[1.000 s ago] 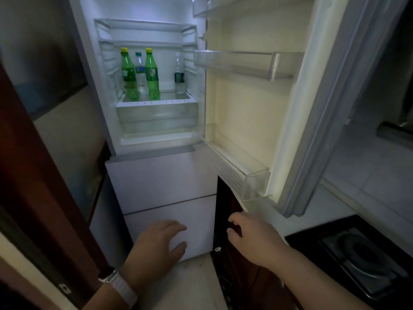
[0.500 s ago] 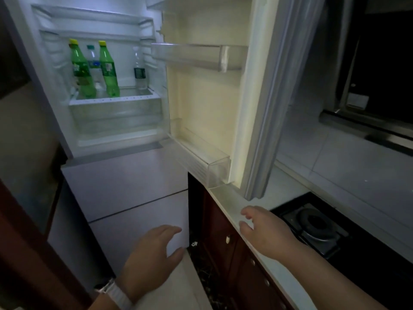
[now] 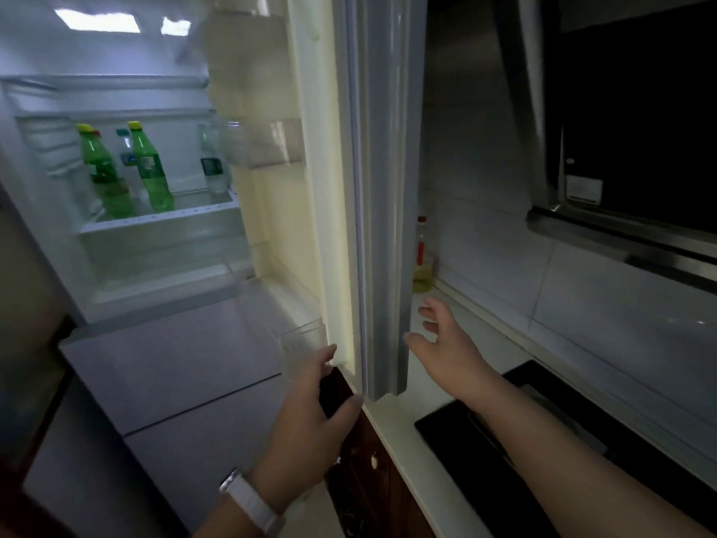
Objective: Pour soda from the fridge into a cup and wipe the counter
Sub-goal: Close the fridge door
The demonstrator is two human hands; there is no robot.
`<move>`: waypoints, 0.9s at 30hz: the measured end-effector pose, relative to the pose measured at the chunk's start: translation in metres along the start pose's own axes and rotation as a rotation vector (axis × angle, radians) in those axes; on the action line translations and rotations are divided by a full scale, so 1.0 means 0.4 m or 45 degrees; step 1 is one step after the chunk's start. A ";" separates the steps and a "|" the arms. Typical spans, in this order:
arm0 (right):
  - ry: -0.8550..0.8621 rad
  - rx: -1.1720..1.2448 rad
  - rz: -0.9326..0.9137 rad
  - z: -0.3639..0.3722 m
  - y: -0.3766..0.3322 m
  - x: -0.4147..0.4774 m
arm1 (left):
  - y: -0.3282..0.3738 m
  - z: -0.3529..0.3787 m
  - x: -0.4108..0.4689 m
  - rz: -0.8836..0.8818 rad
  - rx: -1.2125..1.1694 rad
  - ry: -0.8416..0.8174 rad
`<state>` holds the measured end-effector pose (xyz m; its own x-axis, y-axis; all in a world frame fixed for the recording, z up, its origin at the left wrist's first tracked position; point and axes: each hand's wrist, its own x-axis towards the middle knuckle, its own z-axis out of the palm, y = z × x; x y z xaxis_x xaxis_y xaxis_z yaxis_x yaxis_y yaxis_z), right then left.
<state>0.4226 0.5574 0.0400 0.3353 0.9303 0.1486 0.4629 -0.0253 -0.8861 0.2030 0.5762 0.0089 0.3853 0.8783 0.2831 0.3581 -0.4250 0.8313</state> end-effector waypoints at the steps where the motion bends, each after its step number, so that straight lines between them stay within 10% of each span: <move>1: -0.061 0.028 -0.030 -0.003 0.002 0.012 | 0.007 0.020 0.010 -0.019 -0.009 0.015; 27: -0.712 -0.093 -0.689 0.289 -0.078 0.010 | -0.053 -0.097 -0.082 -0.255 0.031 0.647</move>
<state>0.3146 0.6042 0.0173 -0.4068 0.8657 0.2916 0.5035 0.4789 -0.7192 0.1497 0.5649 0.0005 -0.1493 0.9352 0.3211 0.4044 -0.2385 0.8829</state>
